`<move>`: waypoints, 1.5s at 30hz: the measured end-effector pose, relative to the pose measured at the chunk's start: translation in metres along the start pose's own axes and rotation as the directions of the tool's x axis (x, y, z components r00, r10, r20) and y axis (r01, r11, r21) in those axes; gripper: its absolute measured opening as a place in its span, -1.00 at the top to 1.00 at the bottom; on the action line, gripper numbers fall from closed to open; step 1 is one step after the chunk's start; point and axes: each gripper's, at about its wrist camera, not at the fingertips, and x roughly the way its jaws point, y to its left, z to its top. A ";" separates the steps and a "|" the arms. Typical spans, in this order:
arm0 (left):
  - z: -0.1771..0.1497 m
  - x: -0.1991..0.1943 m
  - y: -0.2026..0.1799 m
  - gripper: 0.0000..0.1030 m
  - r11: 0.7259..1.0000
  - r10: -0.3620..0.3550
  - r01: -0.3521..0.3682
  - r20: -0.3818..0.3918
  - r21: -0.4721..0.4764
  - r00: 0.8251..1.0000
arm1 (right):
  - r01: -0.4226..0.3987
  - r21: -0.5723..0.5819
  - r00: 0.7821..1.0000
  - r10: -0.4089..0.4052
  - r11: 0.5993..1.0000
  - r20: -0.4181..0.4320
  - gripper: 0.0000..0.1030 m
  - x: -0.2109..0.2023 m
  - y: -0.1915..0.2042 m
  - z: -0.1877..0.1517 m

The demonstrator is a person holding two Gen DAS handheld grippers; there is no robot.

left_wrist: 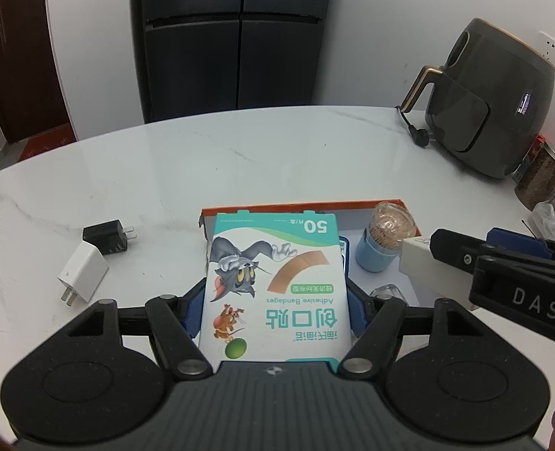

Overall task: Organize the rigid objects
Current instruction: 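Lower the white charger box into the tray while the left lowers the bandage box, then open the left gripper to drop the bandage box while the right releases its box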

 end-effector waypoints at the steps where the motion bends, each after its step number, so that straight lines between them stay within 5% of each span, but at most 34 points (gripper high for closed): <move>1: 0.001 0.002 0.001 -0.39 1.000 -0.002 0.002 -0.005 0.001 1.000 | 0.001 0.001 1.000 -0.001 1.000 -0.003 -0.39 0.002 0.000 0.000; 31: 0.013 0.064 0.026 -0.39 0.996 -0.067 0.060 -0.112 -0.067 0.991 | 0.076 0.016 0.995 -0.075 0.997 -0.065 -0.45 0.049 0.001 -0.004; 45: 0.008 0.046 0.040 -0.71 0.986 -0.132 0.122 -0.080 -0.113 0.988 | 0.070 0.009 0.998 -0.070 0.998 -0.006 -0.50 0.019 0.009 -0.009</move>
